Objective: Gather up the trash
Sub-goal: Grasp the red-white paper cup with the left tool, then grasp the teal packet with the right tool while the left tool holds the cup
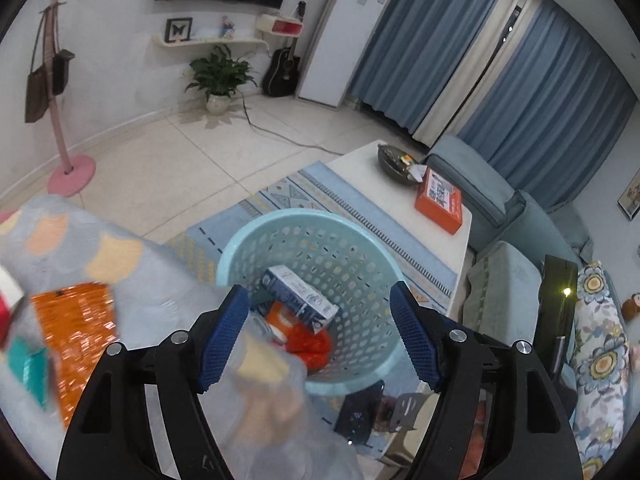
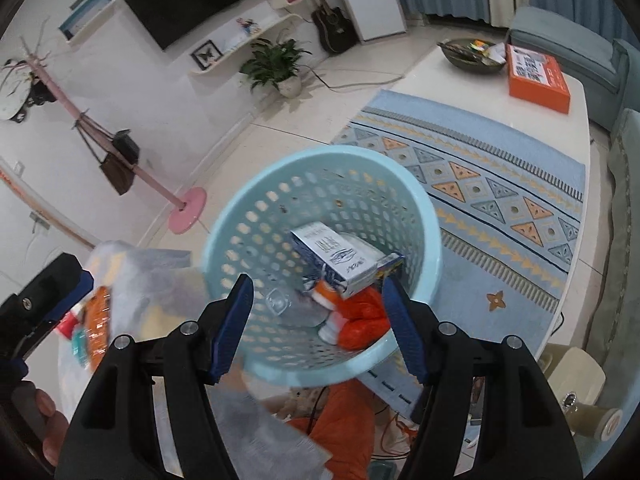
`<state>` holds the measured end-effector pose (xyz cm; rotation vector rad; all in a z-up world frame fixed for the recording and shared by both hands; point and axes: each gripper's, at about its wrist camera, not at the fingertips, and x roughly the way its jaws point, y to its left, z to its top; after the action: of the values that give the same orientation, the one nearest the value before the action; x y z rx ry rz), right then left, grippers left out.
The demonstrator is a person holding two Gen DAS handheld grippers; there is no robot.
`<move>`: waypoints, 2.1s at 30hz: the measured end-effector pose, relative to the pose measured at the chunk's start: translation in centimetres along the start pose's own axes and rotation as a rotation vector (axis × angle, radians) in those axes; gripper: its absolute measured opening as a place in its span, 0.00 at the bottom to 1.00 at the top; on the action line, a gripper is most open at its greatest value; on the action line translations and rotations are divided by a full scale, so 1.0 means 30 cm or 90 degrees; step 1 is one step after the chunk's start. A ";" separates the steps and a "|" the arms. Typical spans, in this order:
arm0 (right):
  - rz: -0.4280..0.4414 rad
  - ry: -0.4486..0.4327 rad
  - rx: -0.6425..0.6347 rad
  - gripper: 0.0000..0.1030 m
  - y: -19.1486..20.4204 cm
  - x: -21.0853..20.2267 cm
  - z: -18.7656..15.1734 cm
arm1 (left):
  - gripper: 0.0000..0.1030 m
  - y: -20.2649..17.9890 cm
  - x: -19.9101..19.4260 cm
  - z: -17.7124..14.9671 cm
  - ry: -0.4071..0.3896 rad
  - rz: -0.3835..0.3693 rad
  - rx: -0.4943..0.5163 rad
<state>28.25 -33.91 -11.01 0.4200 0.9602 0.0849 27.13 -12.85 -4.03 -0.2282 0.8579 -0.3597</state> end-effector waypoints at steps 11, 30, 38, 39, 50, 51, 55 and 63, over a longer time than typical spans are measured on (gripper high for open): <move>0.090 -0.060 -0.131 0.62 0.317 -0.248 -0.065 | 0.69 0.140 -0.391 -0.090 -0.108 0.049 -0.030; 0.222 0.034 -0.244 0.65 0.820 -0.178 -0.211 | 0.73 0.640 -0.544 -0.060 -0.115 0.183 -0.151; 0.172 -0.006 -0.303 0.65 0.884 -0.043 -0.209 | 0.73 0.814 -0.358 -0.089 -0.046 0.126 -0.236; 0.168 -0.005 -0.309 0.65 0.889 -0.027 -0.211 | 0.73 0.825 -0.345 -0.093 -0.041 0.118 -0.244; 0.159 0.017 -0.394 0.65 0.987 0.119 -0.282 | 0.56 0.826 -0.309 -0.116 -0.052 0.140 -0.227; 0.155 0.017 -0.405 0.65 0.998 0.132 -0.292 | 0.56 0.828 -0.324 -0.119 -0.062 0.141 -0.231; 0.148 0.016 -0.443 0.65 1.033 0.165 -0.327 | 0.50 0.836 -0.385 -0.119 -0.099 0.149 -0.239; 0.135 0.023 -0.480 0.65 1.060 0.214 -0.371 | 0.50 0.834 -0.435 -0.114 -0.126 0.145 -0.233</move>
<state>26.56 0.32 -9.35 -0.1803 0.8453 0.6263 22.08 15.07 -5.59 -0.4925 0.7407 0.0367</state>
